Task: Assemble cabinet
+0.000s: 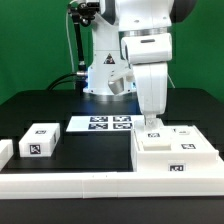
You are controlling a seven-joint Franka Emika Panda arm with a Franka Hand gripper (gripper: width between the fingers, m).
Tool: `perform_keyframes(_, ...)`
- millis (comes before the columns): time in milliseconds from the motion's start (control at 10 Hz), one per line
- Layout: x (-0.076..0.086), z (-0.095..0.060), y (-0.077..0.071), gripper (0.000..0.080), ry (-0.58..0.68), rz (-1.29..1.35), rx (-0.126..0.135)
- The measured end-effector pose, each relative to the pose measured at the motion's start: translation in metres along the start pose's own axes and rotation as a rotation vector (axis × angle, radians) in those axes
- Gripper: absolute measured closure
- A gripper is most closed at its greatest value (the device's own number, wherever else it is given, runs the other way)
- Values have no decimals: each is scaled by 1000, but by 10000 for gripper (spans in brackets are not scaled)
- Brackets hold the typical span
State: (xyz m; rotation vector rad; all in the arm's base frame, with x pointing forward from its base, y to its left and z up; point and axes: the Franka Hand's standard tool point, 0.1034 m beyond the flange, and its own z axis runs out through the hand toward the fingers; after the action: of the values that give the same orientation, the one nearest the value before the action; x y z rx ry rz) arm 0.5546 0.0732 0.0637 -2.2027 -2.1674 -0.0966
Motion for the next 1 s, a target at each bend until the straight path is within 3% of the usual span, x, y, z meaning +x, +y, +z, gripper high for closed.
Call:
perform_keyframes(200, -1, -1, 22, 738, 9, -32, -11)
perform_keyframes(600, -1, 0, 20, 738, 9, -28, -10)
perform_keyframes(800, -1, 0, 28, 738, 12, -30, -16)
perform_keyframes(1000, 1, 1, 31, 738, 10, -29, 15)
